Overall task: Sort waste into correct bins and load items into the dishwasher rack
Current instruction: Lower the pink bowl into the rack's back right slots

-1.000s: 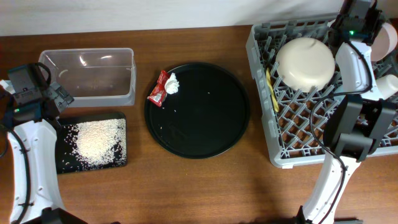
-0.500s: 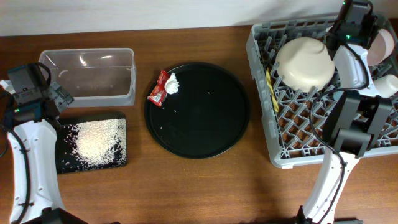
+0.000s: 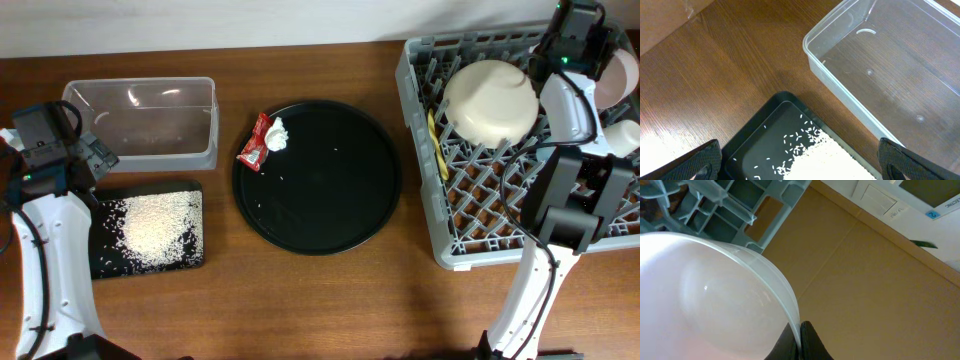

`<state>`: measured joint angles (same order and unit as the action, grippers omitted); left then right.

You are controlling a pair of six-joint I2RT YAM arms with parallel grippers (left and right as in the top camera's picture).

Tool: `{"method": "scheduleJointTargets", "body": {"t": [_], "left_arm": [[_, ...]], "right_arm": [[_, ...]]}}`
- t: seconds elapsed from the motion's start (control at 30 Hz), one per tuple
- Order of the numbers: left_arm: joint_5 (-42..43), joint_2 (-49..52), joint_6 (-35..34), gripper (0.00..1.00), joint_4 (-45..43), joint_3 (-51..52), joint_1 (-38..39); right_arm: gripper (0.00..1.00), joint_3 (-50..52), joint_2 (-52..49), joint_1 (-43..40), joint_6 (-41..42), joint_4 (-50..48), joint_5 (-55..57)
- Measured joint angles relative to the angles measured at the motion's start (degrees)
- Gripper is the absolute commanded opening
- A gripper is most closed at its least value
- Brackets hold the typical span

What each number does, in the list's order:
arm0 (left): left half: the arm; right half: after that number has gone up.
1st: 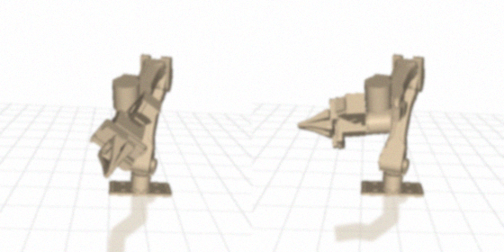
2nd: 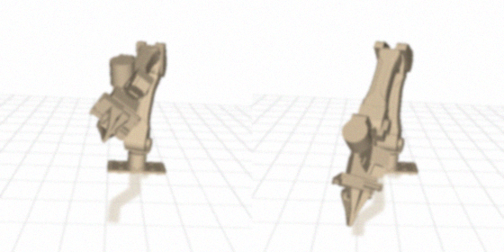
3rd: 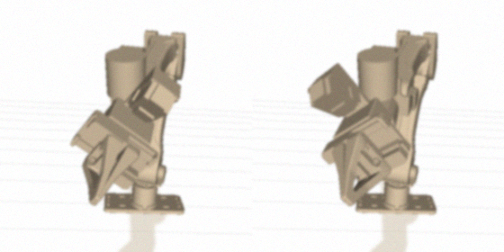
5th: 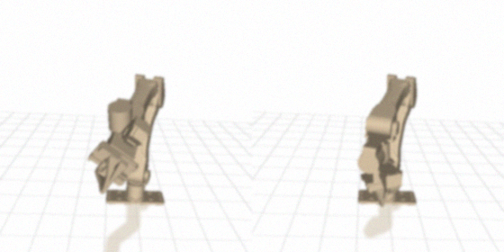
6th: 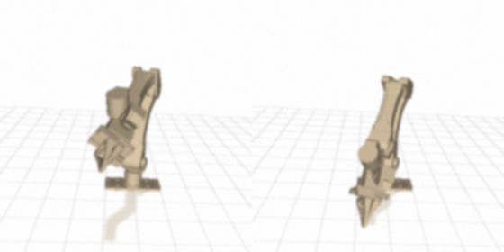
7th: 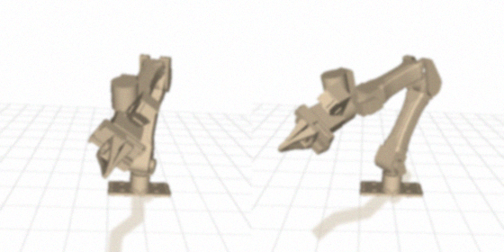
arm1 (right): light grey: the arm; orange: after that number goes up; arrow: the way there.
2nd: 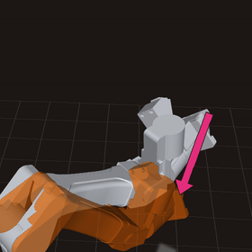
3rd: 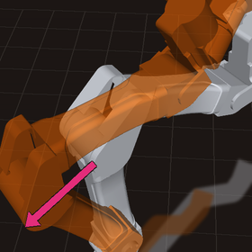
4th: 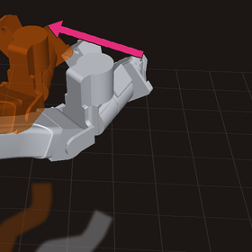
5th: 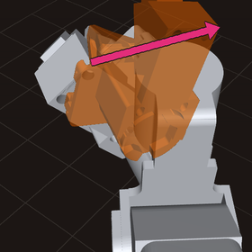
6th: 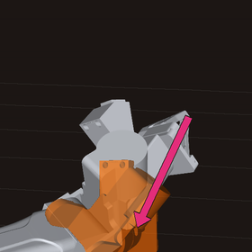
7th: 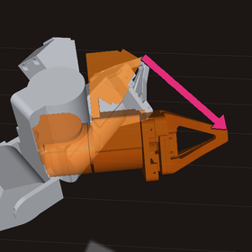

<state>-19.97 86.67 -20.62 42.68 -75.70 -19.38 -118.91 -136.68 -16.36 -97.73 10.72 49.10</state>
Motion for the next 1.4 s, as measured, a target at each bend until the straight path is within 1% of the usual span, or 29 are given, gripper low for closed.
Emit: {"method": "scheduleJointTargets", "body": {"t": [0.07, 0.13, 0.27, 0.4, 0.43, 0.6, 0.63, 0.67, 0.87, 1.07, 1.27, 1.37, 1.4], "left_arm": [[0.0, 0.0, 0.0, 0.99, 0.0, 0.0, 0.0], [0.0, 0.0, 0.0, 0.99, 0.0, 0.0, 0.0], [0.0, 0.0, 0.0, 0.99, 0.0, 0.0, 0.0], [0.0, 0.0, 0.0, 0.99, 0.0, 0.0, 0.0], [0.0, 0.0, 0.0, 0.99, 0.0, 0.0, 0.0], [0.0, 0.0, 0.0, 0.99, 0.0, 0.0, 0.0], [0.0, 0.0, 0.0, 0.99, 0.0, 0.0, 0.0], [0.0, 0.0, 0.0, 0.99, 0.0, 0.0, 0.0], [0.0, 0.0, 0.0, 0.99, 0.0, 0.0, 0.0], [0.0, 0.0, 0.0, 0.99, 0.0, 0.0, 0.0], [0.0, 0.0, 0.0, 0.99, 0.0, 0.0, 0.0], [0.0, 0.0, 0.0, 0.99, 0.0, 0.0, 0.0], [0.0, 0.0, 0.0, 0.99, 0.0, 0.0, 0.0]], "right_arm": [[0.05, 0.0, 0.0, 0.5, 0.0, 0.2, 0.3], [0.08, 0.0, 0.0, 1.0, 0.0, 0.4, 0.6], [0.1, 0.0, 0.0, 1.9, 0.1, 1.3, 0.5], [0.3, 0.0, -0.1, 2.4, 0.2, 2.7, 0.5], [0.39, 0.0, -0.2, 2.5, -0.1, 3.0, 0.5], [0.49, 0.0, -0.4, 2.5, 0.0, 3.8, 0.5], [0.59, 0.0, -0.4, 2.5, 0.0, 3.8, 0.5], [0.62, 0.0, -0.4, 2.5, 0.0, 3.8, 0.5], [0.63, 0.1, -0.4, 3.0, 0.0, 3.8, 0.5], [0.65, 0.1, -0.4, 4.9, 0.3, 3.9, 0.3], [0.66, 0.1, -0.4, 6.8, 2.2, 4.0, -0.6], [0.67, 0.1, -0.4, 7.7, 4.0, 2.0, -0.6], [0.67, 0.2, -0.5, 7.9, 4.8, -0.7, -0.6]]}}
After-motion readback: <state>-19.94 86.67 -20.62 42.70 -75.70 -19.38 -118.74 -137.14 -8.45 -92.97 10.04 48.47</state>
